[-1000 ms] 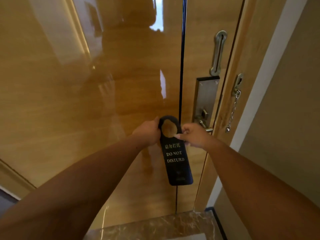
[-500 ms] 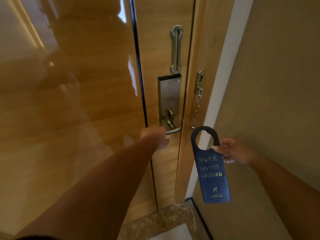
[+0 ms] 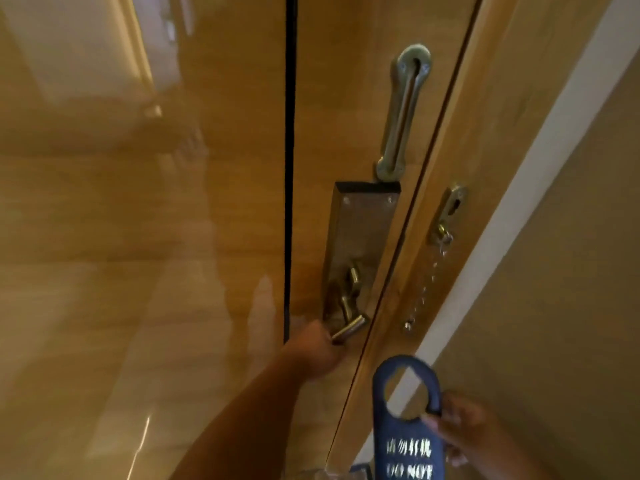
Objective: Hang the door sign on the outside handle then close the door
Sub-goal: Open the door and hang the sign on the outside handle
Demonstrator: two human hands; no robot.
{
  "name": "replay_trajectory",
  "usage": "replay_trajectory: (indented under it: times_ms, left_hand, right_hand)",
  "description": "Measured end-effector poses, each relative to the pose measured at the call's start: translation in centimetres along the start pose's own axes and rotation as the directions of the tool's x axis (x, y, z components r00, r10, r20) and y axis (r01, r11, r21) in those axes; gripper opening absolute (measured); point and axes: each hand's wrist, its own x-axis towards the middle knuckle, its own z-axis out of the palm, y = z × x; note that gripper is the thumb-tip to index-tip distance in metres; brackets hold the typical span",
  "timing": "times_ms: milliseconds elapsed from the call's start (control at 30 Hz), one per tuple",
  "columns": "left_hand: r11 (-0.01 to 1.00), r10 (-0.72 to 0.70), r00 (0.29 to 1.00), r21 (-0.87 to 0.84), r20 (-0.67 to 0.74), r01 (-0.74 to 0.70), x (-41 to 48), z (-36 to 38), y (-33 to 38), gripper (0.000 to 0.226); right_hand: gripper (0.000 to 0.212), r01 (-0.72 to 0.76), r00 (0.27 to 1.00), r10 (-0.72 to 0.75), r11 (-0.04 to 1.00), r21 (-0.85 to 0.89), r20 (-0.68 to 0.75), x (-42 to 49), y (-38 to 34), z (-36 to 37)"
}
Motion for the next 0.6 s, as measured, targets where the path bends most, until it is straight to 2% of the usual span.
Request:
replay_trajectory:
  times_ms: [33, 67, 100, 133, 200, 233, 300, 367, 467, 600]
  left_hand:
    - [1.0, -0.013, 1.0, -0.013, 0.009, 0.013, 0.4, 0.1, -0.1, 0.007]
    - [0.999, -0.031, 0.999, -0.024, 0.022, 0.032, 0.5, 0.2, -0.1, 0.005]
    - [0.998, -0.056, 0.998, -0.032, 0.025, 0.057, 0.4, 0.2, -0.1, 0.006]
    - [0.997, -0.076, 0.997, -0.031, 0.019, 0.077, 0.3, 0.2, 0.1, 0.007]
    - [0.995, -0.094, 0.995, -0.025, -0.022, 0.093, -0.5, 0.0, 0.5, 0.008]
    - [0.996, -0.091, 0.995, -0.015, -0.045, 0.09, -0.9, -0.1, 0.8, 0.011]
    - [0.995, -0.095, 0.992, 0.026, -0.084, 0.097, -1.8, -0.5, 1.3, 0.031]
    - [0.99, -0.119, 0.99, 0.071, -0.077, 0.124, -2.8, -0.7, 1.7, 0.037]
    - [0.984, -0.137, 0.991, 0.113, -0.004, 0.136, -4.4, -0.6, 2.1, 0.019]
    - [0.985, -0.164, 0.981, 0.08, 0.105, 0.156, -7.9, 0.4, 2.2, 0.018]
  right_hand:
    - [0.03, -0.035, 0.998, 0.032, 0.998, 0.055, 0.054, 0.2, -0.1, 0.5]
    - [0.038, -0.145, 0.988, 0.134, 0.978, 0.152, 0.078, 0.3, 0.2, 0.5]
    - [0.037, -0.179, 0.982, 0.169, 0.975, 0.135, 0.085, 0.5, 0.1, 0.5]
    - [0.031, -0.188, 0.98, 0.164, 0.95, 0.251, 0.113, 1.0, -0.4, 0.2]
    - [0.033, -0.094, 0.977, 0.053, 0.977, 0.191, 0.209, 2.2, -1.7, 0.2]
    - [0.04, -0.051, 0.955, -0.023, 0.969, 0.243, 0.295, 2.1, -1.5, -0.1]
    - [0.055, -0.006, 0.945, -0.086, 0.96, 0.28, 0.315, 2.6, -2.4, 0.4]
    - [0.047, 0.01, 0.942, -0.133, 0.929, 0.37, 0.309, 3.3, -3.5, 1.1]
    - [0.029, 0.024, 0.941, -0.167, 0.9, 0.434, 0.294, 3.7, -4.9, 2.2]
    - [0.033, -0.012, 0.94, -0.138, 0.901, 0.433, 0.313, 3.4, -4.9, 3.0]
